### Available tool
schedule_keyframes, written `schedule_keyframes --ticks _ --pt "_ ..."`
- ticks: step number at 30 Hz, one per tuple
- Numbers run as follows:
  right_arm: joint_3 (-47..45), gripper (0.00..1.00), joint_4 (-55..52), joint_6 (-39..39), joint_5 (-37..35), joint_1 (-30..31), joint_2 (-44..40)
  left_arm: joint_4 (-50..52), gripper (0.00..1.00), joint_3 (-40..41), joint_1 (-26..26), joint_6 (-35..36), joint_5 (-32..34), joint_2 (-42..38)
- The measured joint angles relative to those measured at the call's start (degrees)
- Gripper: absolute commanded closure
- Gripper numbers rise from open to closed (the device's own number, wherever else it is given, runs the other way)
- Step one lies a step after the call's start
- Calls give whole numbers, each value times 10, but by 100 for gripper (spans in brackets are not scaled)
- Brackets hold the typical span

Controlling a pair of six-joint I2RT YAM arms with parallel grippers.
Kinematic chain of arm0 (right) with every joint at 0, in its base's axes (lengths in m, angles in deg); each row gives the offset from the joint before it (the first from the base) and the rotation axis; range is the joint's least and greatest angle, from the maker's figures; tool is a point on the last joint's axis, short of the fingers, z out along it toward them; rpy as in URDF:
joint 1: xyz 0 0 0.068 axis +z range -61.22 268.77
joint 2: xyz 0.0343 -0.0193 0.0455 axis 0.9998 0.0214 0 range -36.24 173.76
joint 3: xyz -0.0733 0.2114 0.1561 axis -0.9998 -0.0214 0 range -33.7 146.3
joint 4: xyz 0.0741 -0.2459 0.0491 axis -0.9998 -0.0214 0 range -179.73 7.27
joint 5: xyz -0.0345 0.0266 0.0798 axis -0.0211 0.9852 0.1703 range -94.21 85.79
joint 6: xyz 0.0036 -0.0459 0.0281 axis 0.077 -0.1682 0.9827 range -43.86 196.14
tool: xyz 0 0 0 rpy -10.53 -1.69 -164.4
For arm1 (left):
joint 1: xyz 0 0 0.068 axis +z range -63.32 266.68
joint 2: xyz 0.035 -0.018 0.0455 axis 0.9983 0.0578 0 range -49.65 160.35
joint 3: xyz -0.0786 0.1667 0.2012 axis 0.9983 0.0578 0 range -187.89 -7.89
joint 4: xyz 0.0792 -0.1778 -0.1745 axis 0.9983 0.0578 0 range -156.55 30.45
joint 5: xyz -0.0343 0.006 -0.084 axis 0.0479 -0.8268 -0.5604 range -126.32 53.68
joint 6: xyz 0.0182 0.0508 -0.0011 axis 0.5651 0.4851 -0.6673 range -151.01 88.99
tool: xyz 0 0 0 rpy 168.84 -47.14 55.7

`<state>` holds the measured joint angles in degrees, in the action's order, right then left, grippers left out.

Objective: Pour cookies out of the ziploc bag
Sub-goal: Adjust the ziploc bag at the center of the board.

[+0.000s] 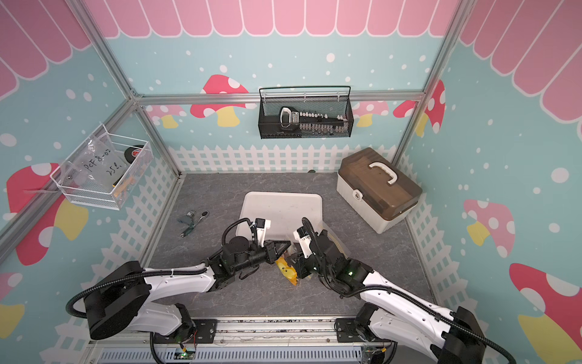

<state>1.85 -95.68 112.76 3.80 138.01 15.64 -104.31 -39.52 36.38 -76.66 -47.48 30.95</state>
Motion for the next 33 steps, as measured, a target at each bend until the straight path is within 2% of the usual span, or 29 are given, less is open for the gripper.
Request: schedule_keyframes --ticks 10,15,25,33 --pt "47 74 -85 -32 -59 0 -68 189 100 -110 7 86 -40 -66" --pt "50 73 -107 -36 -67 0 -71 239 100 -147 27 109 -85 -48" --pt "50 72 -123 -38 -71 0 -48 275 100 -158 45 114 -158 23" --pt "61 71 -124 -40 -70 0 -47 406 100 -183 47 127 -164 -89"
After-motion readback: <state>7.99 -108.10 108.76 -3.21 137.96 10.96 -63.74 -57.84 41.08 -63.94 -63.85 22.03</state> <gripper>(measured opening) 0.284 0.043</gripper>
